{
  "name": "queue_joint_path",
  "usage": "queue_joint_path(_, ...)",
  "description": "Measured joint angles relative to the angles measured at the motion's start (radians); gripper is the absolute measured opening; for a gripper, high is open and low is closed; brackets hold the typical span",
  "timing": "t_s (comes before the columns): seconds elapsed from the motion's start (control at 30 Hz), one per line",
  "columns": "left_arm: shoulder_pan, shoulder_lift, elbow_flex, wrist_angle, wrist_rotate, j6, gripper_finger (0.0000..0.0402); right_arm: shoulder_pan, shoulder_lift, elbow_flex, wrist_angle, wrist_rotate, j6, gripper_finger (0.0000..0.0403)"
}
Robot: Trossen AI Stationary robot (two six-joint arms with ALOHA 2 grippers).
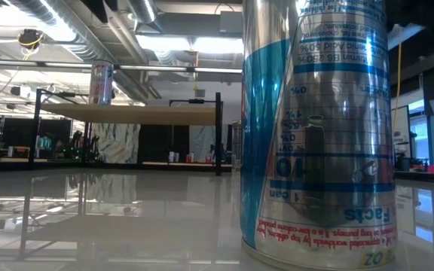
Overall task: Place canned beverage on shelf
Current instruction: Put the white pink soda can on the shelf aligned with the white pink soda can
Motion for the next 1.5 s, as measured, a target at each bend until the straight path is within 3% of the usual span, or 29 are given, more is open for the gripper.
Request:
queue_joint_path(0.37, -0.147, -0.002, -0.013, 0.002, 0.002, -0.083, 0.0282, 0.000, 0.397, 0.168, 0.000, 0.028, 0.066, 0.0287)
queue_joint_path(0.63, -0.204, -0.015, -0.203, 0.001, 0.110, -0.147, 0.0282, 0.000, 0.580, 0.264, -0.001, 0.044, 0.018, 0.0287)
queue_joint_path(0.8, -0.253, -0.016, -0.290, -0.001, 0.189, -0.234, 0.0282, 0.000, 0.621, 0.296, 0.000, 0.044, 0.012, 0.0287)
queue_joint_path(1.0, -0.368, -0.033, -0.316, 0.001, 0.209, -0.381, 0.0282, 0.000, 0.622, 0.300, 0.000, 0.043, 0.006, 0.0287)
queue_joint_path(1.5, -0.682, -0.122, -0.413, 0.001, 0.258, -0.901, 0.0282, 0.000, 0.622, 0.300, 0.027, 0.033, 0.005, 0.0287)
